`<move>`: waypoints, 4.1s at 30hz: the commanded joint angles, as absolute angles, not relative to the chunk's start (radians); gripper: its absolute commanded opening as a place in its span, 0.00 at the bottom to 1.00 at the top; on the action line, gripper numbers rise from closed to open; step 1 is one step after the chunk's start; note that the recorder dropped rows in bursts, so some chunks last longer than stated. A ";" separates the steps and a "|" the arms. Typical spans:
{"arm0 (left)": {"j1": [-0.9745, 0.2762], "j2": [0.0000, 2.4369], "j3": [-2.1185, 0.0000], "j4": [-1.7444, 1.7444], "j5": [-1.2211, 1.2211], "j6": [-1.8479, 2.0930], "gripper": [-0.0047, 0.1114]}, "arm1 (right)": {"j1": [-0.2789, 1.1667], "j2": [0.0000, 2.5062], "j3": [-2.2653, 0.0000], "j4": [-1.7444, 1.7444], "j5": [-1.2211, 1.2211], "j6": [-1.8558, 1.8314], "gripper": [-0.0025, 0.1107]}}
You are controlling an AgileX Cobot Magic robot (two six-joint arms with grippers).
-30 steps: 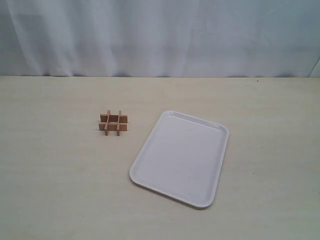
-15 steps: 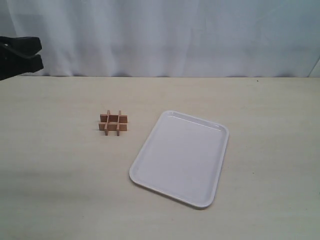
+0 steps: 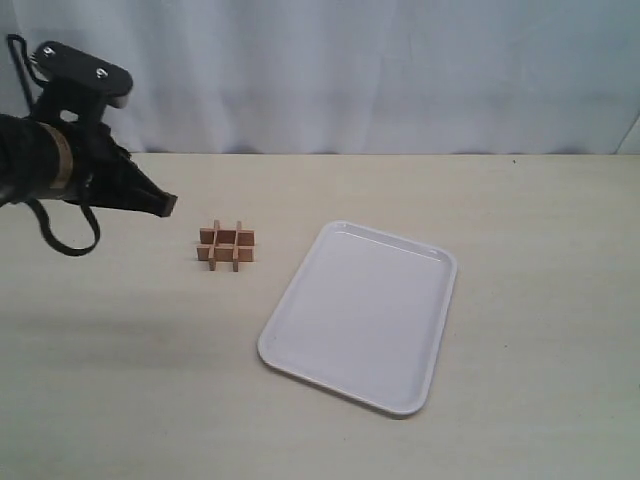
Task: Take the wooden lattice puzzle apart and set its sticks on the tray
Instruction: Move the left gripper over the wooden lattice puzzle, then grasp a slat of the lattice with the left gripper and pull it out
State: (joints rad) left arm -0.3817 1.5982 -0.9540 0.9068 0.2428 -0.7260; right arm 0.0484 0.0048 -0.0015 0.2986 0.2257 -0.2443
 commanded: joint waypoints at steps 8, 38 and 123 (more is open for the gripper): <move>-0.387 1.876 -1.168 -0.021 0.503 0.299 0.04 | 0.049 0.000 0.000 0.298 0.232 -0.247 0.06; -0.402 2.031 -1.230 -0.247 0.294 0.283 0.44 | 0.049 0.000 0.000 0.298 0.230 -0.247 0.06; -0.431 2.170 -1.260 0.253 0.208 -0.214 0.17 | 0.049 0.000 0.000 0.298 0.230 -0.247 0.06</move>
